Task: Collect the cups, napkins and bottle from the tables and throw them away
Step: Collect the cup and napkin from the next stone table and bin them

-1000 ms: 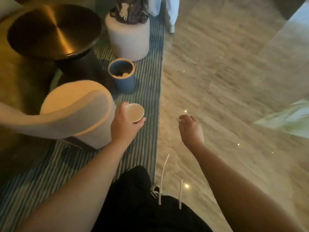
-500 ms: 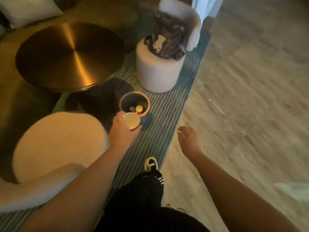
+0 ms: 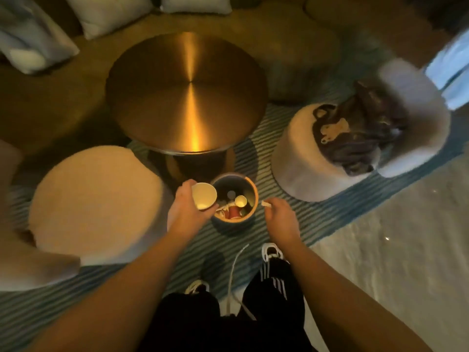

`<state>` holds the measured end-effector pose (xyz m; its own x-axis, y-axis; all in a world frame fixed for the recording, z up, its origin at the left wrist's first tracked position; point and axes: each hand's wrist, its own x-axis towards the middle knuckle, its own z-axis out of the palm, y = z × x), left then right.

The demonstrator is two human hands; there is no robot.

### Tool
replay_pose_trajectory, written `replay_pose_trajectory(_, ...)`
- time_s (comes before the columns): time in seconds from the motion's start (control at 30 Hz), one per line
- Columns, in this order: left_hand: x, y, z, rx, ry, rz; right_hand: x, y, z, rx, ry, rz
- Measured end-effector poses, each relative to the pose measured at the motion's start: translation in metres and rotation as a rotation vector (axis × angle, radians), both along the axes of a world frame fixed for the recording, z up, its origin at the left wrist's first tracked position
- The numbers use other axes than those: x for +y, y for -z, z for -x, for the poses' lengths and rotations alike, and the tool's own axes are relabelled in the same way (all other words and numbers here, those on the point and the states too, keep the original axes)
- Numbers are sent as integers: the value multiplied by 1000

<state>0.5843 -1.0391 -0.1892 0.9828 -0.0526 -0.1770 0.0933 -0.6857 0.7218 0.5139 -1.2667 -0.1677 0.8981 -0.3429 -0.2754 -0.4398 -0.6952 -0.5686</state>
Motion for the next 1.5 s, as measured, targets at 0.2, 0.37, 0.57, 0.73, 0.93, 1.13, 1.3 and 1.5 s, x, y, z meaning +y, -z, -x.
replay_pose_trajectory(0.2, -83, 27, 15, 117, -301, -9, -93, 35, -83, 77, -327, -12)
replay_pose_trajectory(0.37, -147, 62, -16, 102, -446, 45, -132, 93, -133, 89, -410, 11)
replay_pose_trajectory(0.57, -176, 177, -67, 193, -533, 55, -133, 203, -183, 130, -337, 12)
replay_pose_trajectory(0.73, -183, 255, -72, 304, -621, 84, -128, 279, -198, 43, -515, 117)
replay_pose_trajectory(0.93, -168, 275, -51, 206, -586, -140, -106, 319, -204, 71, -484, 69)
replay_pose_trajectory(1.13, -145, 257, -30, 259, -575, -270, -90, 318, -199, 153, -579, 103)
replay_pose_trajectory(1.3, -113, 208, -5, 229, -624, -298, -77, 274, -182, 150, -679, 157)
replay_pose_trajectory(1.5, -44, 110, 59, 145, -719, -298, -15, 168, -152, 89, -823, 149)
